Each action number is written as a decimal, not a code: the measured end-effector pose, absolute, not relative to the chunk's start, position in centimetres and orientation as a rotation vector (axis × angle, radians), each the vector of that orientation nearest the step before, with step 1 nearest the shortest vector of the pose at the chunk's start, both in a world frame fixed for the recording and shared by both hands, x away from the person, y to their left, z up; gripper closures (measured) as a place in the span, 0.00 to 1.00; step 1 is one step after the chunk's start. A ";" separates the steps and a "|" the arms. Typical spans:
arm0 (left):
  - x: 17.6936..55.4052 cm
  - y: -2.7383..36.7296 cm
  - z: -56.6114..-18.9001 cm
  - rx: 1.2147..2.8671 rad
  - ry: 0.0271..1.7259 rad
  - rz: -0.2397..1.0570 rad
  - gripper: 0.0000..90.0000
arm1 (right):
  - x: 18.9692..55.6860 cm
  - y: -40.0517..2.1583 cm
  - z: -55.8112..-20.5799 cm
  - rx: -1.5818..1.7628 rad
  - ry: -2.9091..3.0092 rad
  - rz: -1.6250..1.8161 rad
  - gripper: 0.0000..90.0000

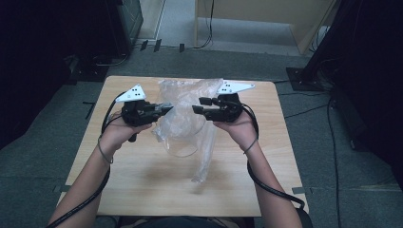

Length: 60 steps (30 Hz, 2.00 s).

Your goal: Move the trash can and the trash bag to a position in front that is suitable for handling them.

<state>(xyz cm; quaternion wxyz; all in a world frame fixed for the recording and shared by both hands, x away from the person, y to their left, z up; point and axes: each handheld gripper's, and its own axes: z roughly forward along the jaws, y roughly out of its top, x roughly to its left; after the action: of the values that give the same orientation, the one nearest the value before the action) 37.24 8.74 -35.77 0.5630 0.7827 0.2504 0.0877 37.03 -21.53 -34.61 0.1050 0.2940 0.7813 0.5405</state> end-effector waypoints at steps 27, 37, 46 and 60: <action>37.8 9.6 -36.2 1.848 0.632 0.202 0.85 | 37.9 -26.0 -37.3 1.041 2.272 1.513 0.36; 37.9 9.5 -36.5 1.857 0.633 0.198 0.85 | 38.6 -25.8 -38.7 1.121 2.320 1.576 0.51; 37.6 8.9 -36.4 1.862 0.612 0.176 0.85 | 38.0 -24.3 -37.8 1.048 2.380 1.616 0.89; 36.6 7.8 -35.8 1.901 0.547 0.150 0.84 | 38.0 -19.9 -37.5 0.913 2.471 1.636 0.92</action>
<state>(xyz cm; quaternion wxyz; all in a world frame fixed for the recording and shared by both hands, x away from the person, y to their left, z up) 36.58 7.83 -35.75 0.5471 0.8021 0.2309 0.0634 37.96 -19.93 -37.49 0.0202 0.2944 0.7967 0.5274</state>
